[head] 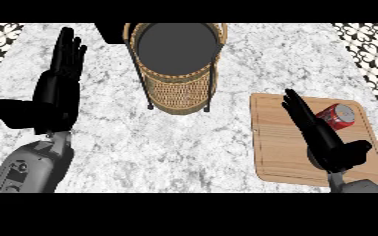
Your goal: Pick the cupcake from the cutting board and place it in the tiered basket
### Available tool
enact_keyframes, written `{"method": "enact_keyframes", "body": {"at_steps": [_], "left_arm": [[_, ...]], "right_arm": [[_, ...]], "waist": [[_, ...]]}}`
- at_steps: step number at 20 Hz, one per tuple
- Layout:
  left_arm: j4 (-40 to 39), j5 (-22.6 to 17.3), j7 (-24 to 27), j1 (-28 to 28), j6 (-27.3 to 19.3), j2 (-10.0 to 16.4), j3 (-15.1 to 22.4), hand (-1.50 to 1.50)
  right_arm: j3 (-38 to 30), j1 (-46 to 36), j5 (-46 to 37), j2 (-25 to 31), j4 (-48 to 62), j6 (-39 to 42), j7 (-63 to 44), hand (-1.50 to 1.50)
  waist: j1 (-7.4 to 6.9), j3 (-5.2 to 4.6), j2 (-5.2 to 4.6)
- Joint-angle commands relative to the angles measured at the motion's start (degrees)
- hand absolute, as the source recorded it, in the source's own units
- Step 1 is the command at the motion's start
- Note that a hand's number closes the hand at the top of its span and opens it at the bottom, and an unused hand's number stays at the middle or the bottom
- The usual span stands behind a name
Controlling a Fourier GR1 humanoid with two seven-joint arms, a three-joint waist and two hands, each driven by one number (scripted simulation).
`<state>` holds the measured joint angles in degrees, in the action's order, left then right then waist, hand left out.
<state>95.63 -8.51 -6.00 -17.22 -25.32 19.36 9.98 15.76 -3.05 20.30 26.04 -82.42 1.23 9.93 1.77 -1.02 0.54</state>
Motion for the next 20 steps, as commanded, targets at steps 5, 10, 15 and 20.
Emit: {"method": "enact_keyframes", "body": {"at_steps": [5,10,15,20], "left_arm": [[-9.1,0.8,-1.6,15.5,0.0,0.4,1.7,0.0],[-11.0,-1.1,-1.5,21.1,1.0,-0.9,2.4,0.0],[-12.5,-0.9,2.8,22.4,3.7,-2.7,4.1,0.0],[-13.0,0.3,3.7,22.1,3.7,-3.3,4.9,0.0]], "right_arm": [[-21.2,1.6,-1.8,10.3,-4.2,-14.5,5.5,1.5],[-37.2,6.0,4.7,4.6,3.5,-33.4,-1.0,-1.5],[-41.8,20.7,6.5,-1.1,-13.8,-33.5,5.4,-1.5],[-36.2,31.1,2.1,9.0,-24.5,-30.7,-13.6,-1.5]], "waist": [[2.47,0.7,0.03],[4.87,0.84,0.33],[0.83,0.91,-0.09],[-0.31,0.74,-0.53]]}}
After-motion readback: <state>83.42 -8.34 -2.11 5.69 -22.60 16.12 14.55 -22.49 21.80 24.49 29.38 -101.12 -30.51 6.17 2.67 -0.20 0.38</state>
